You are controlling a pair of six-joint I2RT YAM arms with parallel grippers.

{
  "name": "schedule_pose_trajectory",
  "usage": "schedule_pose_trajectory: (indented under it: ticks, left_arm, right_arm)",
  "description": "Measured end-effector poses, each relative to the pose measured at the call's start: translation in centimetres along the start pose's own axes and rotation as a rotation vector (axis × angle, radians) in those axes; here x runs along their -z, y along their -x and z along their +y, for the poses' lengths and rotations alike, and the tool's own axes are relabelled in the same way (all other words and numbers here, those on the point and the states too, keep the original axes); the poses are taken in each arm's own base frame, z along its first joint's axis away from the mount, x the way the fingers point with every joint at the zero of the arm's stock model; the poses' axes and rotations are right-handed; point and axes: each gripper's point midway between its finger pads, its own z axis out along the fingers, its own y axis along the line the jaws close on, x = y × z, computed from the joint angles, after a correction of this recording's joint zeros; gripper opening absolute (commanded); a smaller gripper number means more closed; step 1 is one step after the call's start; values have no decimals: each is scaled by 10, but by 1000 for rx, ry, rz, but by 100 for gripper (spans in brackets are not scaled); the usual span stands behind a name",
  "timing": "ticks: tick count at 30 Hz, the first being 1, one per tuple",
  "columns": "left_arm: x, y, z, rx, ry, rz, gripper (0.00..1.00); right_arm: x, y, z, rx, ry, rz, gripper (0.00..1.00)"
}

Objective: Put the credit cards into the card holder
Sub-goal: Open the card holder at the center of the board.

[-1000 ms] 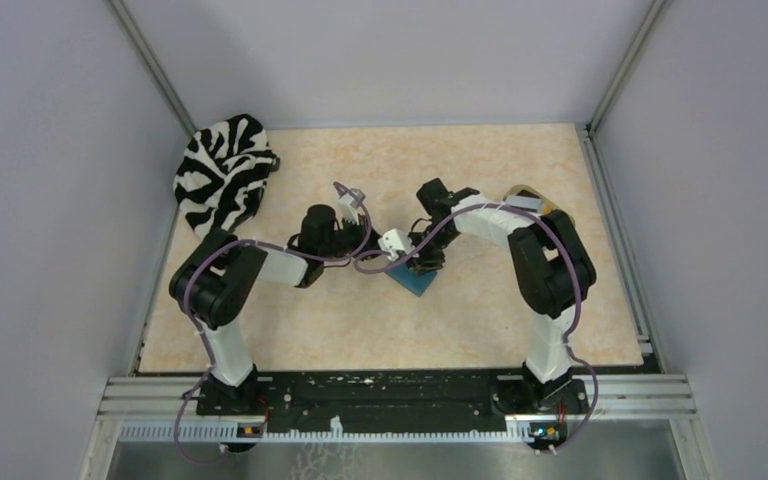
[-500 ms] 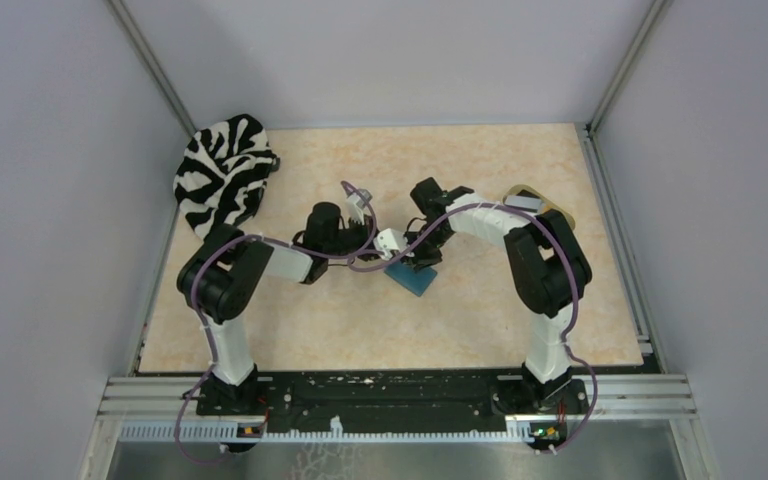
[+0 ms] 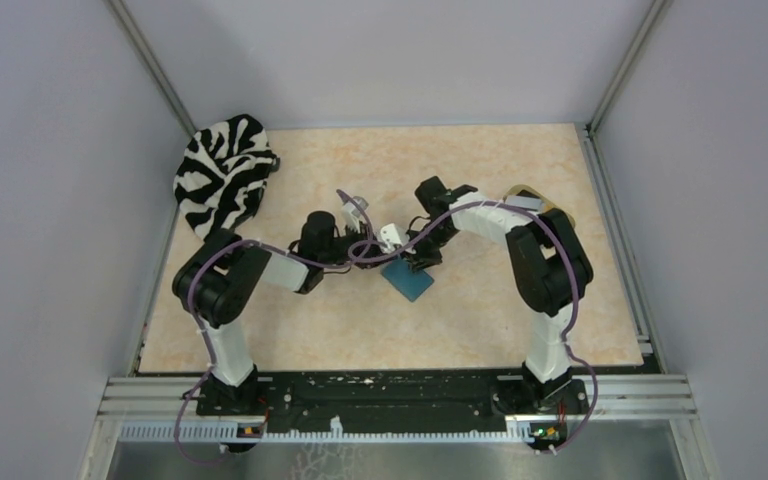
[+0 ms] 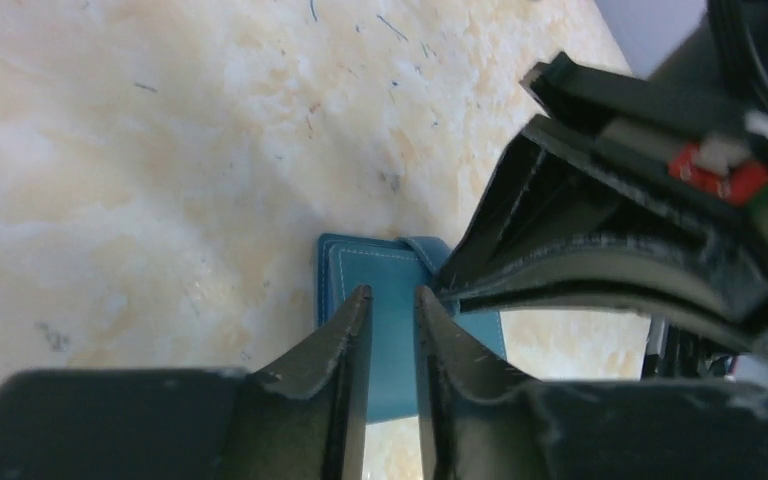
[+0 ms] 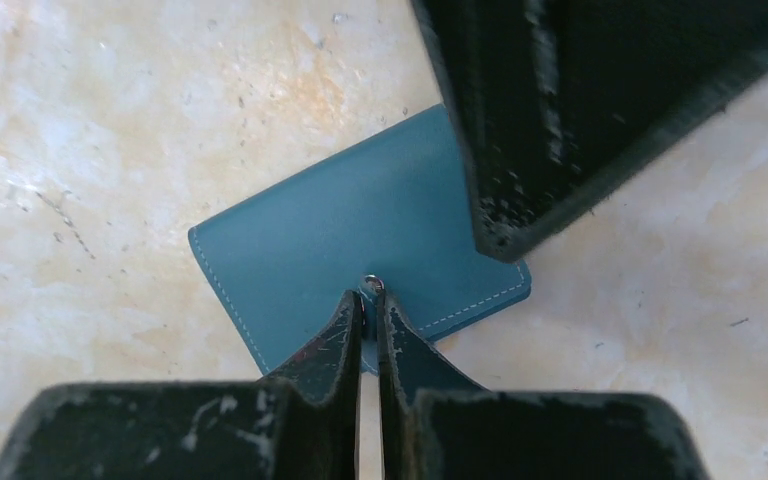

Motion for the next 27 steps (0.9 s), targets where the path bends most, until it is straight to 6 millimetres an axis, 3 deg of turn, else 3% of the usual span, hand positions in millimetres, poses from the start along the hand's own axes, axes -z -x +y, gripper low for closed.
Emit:
schedule_pose_trajectory:
  ticks: [4, 9, 15, 22, 27]
  left_arm:
    - [15, -2, -9, -29, -14, -36, 51]
    - [34, 15, -24, -98, -31, -144, 69]
    - [49, 21, -28, -98, -10, -222, 75]
    - [74, 3, -23, 110, 73, -254, 84]
    - [77, -10, -24, 289, 102, -261, 87]
  right_arm:
    - [5, 7, 3, -69, 14, -95, 0]
    - [15, 17, 1, -186, -14, -202, 0]
    - [28, 42, -6, -324, -64, -322, 0]
    - [38, 65, -8, -397, -75, -425, 0]
    - [38, 72, -10, -416, -70, -445, 0]
